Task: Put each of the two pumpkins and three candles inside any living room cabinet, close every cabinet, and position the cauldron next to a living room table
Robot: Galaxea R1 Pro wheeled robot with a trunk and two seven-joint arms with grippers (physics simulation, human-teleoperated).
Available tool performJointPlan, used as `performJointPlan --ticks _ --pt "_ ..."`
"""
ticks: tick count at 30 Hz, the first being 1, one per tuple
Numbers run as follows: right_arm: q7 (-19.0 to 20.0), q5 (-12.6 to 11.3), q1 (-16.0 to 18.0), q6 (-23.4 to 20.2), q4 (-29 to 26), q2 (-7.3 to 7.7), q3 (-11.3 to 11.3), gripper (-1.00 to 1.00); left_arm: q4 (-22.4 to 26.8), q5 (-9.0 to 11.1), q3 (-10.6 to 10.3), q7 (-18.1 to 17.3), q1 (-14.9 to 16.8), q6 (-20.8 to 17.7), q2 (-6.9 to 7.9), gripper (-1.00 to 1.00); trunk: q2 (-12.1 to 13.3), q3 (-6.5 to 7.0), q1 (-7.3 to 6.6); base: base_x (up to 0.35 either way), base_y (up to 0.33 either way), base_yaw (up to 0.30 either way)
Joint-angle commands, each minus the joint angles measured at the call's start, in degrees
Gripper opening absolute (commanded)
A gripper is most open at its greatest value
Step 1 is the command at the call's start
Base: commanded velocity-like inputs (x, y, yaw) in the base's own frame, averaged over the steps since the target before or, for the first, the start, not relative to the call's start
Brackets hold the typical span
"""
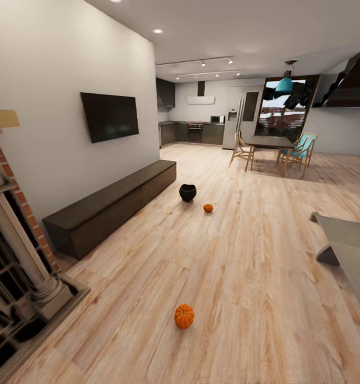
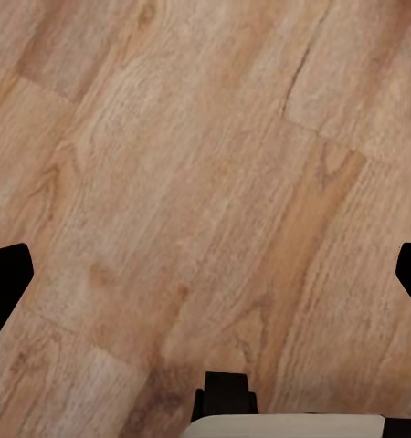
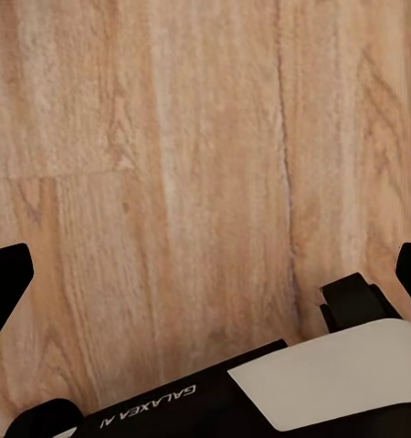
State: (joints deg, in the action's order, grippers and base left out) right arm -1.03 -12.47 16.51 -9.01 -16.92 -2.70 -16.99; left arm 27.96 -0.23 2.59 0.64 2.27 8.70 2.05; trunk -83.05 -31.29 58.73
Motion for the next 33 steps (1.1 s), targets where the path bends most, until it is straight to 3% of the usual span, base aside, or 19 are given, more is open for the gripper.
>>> performJointPlan --ticks 1,25,33 --pt "-0.11 -0.46 0.01 -0.27 -0.13 -0.03 -0.19 1.0 -0.01 -0.03 0.05 0.07 0.01 0.18 0.0 1.0 -0.03 -0.06 0.0 0.0 0.0 -0.264" --pt "-0.04 -0.53 0.01 -0.3 -0.04 -0.65 -0.4 1.0 -0.04 -0.03 -0.07 0.12 0.0 0.8 -0.02 1.0 -0.03 -0.04 0.0 0.003 0.0 -0.264" --pt "0.23 -0.53 0.01 -0.27 -0.04 -0.76 -0.36 1.0 -0.1 -0.03 -0.16 0.11 0.01 1.73 0.05 1.0 -0.03 0.12 0.0 0.187 0.0 -0.264"
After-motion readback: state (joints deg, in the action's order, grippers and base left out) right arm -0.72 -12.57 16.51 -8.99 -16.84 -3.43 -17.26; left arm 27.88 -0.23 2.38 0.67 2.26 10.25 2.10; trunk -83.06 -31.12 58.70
